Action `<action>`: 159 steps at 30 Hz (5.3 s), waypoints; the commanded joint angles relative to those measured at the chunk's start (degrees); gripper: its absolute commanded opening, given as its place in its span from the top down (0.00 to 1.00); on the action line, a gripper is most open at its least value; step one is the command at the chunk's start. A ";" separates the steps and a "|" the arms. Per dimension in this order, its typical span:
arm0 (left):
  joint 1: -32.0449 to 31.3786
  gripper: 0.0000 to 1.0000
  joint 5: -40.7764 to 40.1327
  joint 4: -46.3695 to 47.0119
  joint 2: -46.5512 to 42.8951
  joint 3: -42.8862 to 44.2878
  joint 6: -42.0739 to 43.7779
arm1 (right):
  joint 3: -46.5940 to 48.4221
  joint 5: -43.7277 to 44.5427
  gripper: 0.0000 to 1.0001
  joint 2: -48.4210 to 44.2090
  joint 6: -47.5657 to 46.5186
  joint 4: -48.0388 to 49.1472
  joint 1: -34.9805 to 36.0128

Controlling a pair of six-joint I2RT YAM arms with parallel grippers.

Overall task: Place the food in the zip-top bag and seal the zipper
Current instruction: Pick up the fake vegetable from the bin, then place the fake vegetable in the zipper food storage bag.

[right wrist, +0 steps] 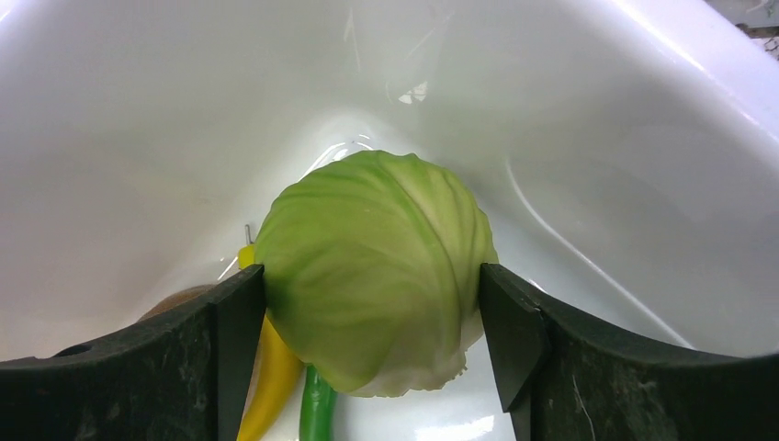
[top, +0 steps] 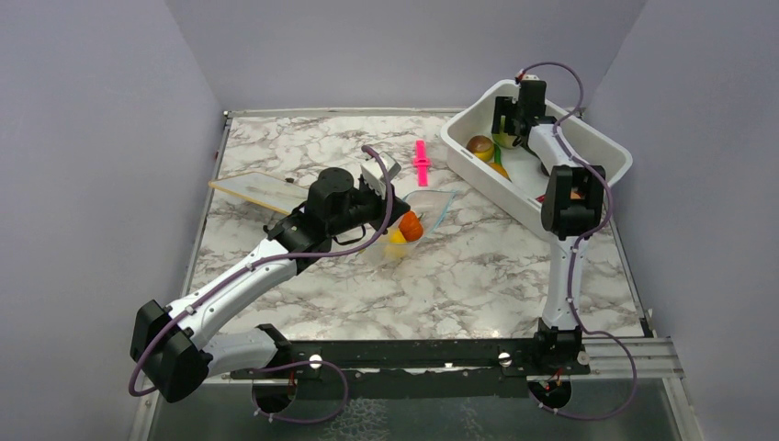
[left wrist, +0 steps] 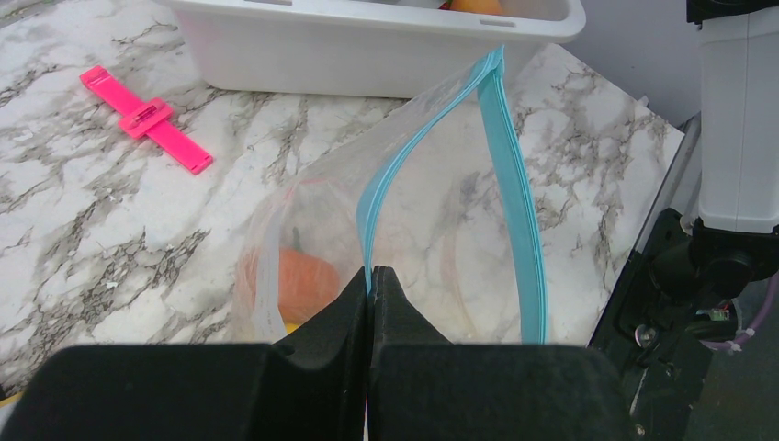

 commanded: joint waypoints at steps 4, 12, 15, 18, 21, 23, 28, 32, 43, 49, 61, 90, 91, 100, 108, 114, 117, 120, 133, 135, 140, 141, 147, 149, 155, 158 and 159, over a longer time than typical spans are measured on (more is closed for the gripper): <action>-0.34 1.00 0.87 2.11 -0.23 -0.51 -0.63 | 1.74 -0.53 0.31 1.94 -2.10 -2.16 -0.23; -0.34 1.00 1.27 2.22 -0.75 -0.49 -1.06 | 2.10 -0.02 0.46 -1.92 -2.31 -5.82 -0.23; -0.35 1.00 1.12 2.31 -1.11 -0.51 -1.09 | -1.89 1.11 0.50 -5.50 -1.45 -5.38 -0.23; -0.43 1.00 1.12 2.35 -1.03 -0.57 -1.22 | -9.64 1.05 0.51 -10.67 -0.78 -2.48 -0.23; -0.43 1.00 0.65 2.48 -1.09 -0.78 -1.15 | -14.80 1.18 0.53 -14.74 -1.03 0.31 -0.23; -0.45 1.00 0.36 2.33 -1.19 -0.67 -0.99 | -15.46 0.67 0.53 -15.80 -1.21 -0.18 -0.16; -0.43 0.94 0.18 1.51 -1.46 -0.18 -0.72 | -13.56 -0.16 0.56 -17.41 -0.52 -3.00 -0.23; -0.43 0.96 -0.44 0.56 -1.53 0.09 -0.09 | -13.45 -1.71 0.60 -20.39 0.85 -4.25 -0.18; -0.43 1.00 -0.46 -0.14 -1.25 0.54 -0.04 | -17.50 -3.62 0.63 -31.57 4.95 -8.00 -0.14; -0.26 1.00 -0.89 -1.46 0.38 1.92 -0.36 | -22.21 -9.16 0.64 -39.08 7.78 -10.43 0.70; -0.17 1.00 0.30 -1.98 3.04 3.79 -0.76 | -39.98 -23.62 0.65 -59.41 12.06 -4.61 1.96; -0.08 1.00 -3.41 -3.75 11.39 12.59 -5.38 | -64.29 -66.86 0.66 -74.90 48.63 42.94 1.97; -0.03 1.00 -4.50 -4.28 11.52 12.91 -6.01 | -63.92 -66.88 0.66 -74.76 49.39 43.25 1.97; 0.01 1.00 -14.97 -3.89 9.71 13.68 -9.85 | -63.37 -64.04 0.66 -74.13 49.77 39.49 5.98; 0.01 1.00 -11.53 -2.99 11.54 14.35 -12.66 | -63.60 -59.07 0.66 -71.81 49.42 36.26 9.81; 0.01 1.00 -7.46 0.03 11.42 13.32 -14.81 | -66.04 -56.43 0.67 -69.78 50.87 35.13 11.53; -0.01 1.00 -7.02 0.43 11.28 13.13 -15.27 | -68.11 -55.57 0.67 -69.62 51.00 34.96 12.47; 0.10 1.00 -6.67 0.85 11.23 12.98 -15.44 | -69.01 -54.09 0.67 -69.84 48.97 31.96 12.47; 0.36 1.00 -3.71 2.76 10.99 11.52 -15.40 | -67.29 -46.93 0.67 -69.78 40.53 17.10 12.52; 0.43 1.00 -3.10 3.27 10.87 11.23 -15.16 | -67.10 -46.54 0.67 -69.68 40.66 16.72 12.57; 0.45 1.00 -0.45 4.77 10.50 10.35 -14.67 | -65.71 -45.24 0.67 -69.14 40.91 15.57 12.60; 0.45 1.00 0.27 5.33 10.45 10.05 -14.54 | -65.45 -44.98 0.67 -68.99 41.00 15.37 12.61; 0.44 1.00 4.27 7.56 10.68 8.79 -13.92 | -63.74 -43.50 0.58 -66.81 41.83 14.09 12.61; 0.45 1.00 4.84 7.46 10.90 8.66 -13.72 | -62.92 -44.32 0.54 -66.03 42.04 13.70 12.67; 0.45 1.00 3.97 6.79 10.95 9.08 -13.63 | -61.58 -43.51 0.31 -66.12 41.14 12.09 13.05; 0.45 1.00 2.92 6.15 10.95 9.24 -13.12 | -60.62 -43.83 0.23 -66.02 39.95 10.79 13.05; 0.45 1.00 2.73 6.02 10.97 9.24 -13.04 | -60.39 -43.82 0.21 -66.09 39.51 10.55 13.02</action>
